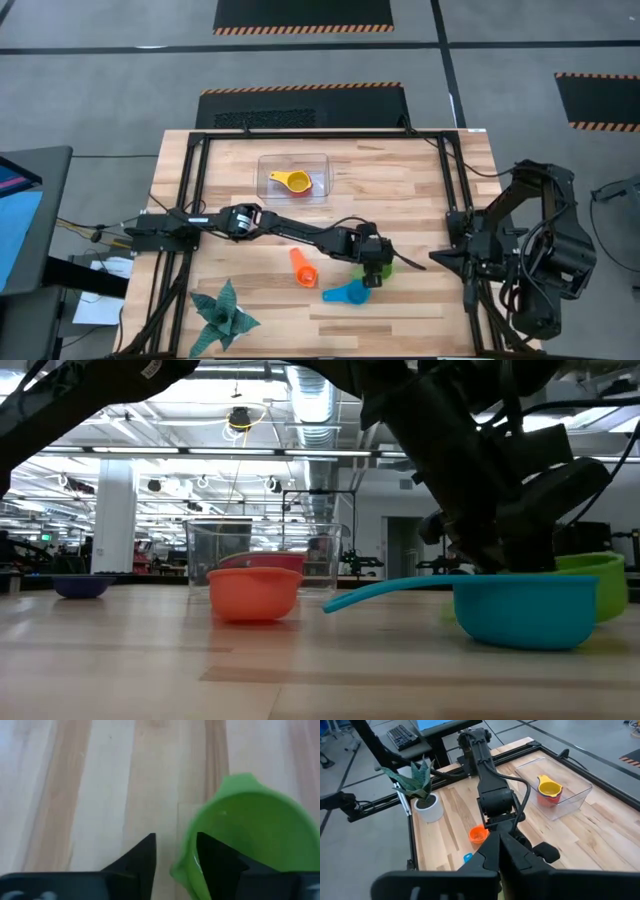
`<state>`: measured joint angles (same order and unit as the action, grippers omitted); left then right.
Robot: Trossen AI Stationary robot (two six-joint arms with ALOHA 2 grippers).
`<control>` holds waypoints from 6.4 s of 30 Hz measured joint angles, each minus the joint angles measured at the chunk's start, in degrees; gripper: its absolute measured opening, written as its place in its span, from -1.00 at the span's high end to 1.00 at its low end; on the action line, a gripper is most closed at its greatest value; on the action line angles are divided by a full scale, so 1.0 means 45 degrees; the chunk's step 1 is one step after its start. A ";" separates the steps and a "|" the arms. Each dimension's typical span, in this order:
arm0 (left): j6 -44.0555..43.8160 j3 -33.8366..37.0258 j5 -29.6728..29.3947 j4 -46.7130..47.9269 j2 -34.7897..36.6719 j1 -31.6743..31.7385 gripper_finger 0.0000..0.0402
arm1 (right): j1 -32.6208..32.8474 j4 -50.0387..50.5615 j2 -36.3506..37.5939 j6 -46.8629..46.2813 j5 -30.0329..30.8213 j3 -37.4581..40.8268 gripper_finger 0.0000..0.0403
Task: Nest measuring cups in basket
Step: Stack the green measuring cup on top of the yellow measuring cup into the transparent bin, then stack the light blue measuring cup on top of the green measuring cup into the transparent bin
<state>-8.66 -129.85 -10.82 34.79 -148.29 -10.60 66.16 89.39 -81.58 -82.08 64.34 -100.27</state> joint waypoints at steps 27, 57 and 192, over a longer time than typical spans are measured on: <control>0.3007 -0.0524 -0.2931 1.1887 0.5730 0.0453 0.96 | -0.0003 0.0081 -0.0015 0.0126 0.0132 -0.0005 0.91; 0.9922 0.9347 0.0818 0.4167 1.0234 0.7207 0.97 | -0.4679 0.0029 -0.0034 0.1345 0.0337 0.0059 0.91; -0.5570 0.6419 0.0969 -0.2155 0.4007 -0.1800 0.51 | -0.1371 0.0136 -0.0709 0.1909 -0.2953 0.0277 0.89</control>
<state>-33.73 -100.97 -6.46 25.09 -130.26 -18.70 59.99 90.00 -84.77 -73.49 51.05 -99.02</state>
